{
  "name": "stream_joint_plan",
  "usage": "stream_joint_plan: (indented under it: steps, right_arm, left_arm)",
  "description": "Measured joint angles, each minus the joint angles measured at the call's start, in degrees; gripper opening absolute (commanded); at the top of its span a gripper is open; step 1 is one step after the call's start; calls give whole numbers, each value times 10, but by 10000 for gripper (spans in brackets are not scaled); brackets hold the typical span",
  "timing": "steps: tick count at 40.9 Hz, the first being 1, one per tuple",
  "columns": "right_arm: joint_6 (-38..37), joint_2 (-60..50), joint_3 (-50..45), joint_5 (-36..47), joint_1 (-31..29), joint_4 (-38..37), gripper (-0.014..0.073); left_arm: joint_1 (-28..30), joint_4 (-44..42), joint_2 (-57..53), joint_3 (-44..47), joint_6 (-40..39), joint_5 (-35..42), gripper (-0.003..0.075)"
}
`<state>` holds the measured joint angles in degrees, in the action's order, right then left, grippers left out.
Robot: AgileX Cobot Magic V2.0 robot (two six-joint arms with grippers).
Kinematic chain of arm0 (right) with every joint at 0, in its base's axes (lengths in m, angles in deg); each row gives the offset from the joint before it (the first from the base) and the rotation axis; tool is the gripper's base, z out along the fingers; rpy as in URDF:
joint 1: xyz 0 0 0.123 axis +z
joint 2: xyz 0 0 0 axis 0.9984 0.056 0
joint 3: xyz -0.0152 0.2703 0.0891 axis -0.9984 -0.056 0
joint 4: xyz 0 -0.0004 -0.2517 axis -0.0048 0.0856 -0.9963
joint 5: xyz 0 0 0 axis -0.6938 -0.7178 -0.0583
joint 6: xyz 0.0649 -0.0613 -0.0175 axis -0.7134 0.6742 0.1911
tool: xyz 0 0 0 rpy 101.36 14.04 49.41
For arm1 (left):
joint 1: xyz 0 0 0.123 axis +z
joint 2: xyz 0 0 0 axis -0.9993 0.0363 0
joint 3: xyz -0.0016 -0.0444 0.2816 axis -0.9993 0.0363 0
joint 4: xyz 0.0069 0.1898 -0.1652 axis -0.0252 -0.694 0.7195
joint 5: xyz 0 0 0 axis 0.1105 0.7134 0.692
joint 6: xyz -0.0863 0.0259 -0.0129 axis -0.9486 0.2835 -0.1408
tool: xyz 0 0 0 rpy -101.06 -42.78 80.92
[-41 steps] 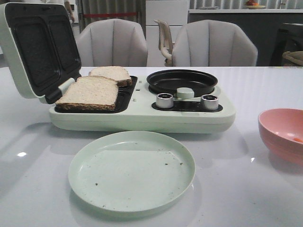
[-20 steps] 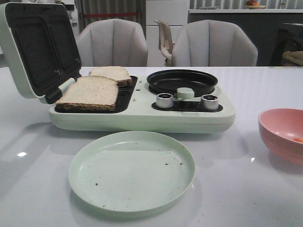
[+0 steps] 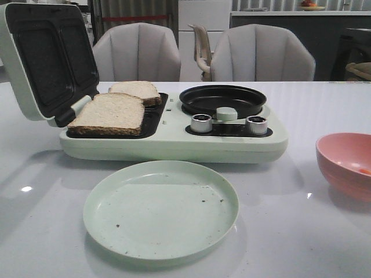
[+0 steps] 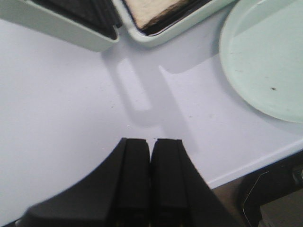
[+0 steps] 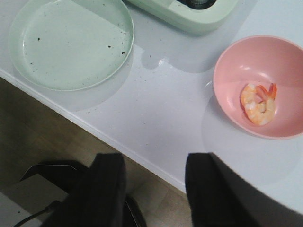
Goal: Make breakfast with bread and shrimp
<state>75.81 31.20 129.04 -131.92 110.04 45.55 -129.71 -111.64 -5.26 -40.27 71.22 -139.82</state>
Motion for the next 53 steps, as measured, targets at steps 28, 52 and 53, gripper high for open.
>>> stream_joint_plan:
  steps: [28, 52, 53]
  right_arm:
    - [0, 0, 0, 0, 0, 0, 422]
    - [0, 0, 0, 0, 0, 0, 422]
    - [0, 0, 0, 0, 0, 0, 422]
  left_arm:
    - [491, 391, 180, -132, 237, 179, 101]
    - [494, 533, 366, -292, 281, 200, 101]
    - [494, 542, 366, -295, 288, 198, 101]
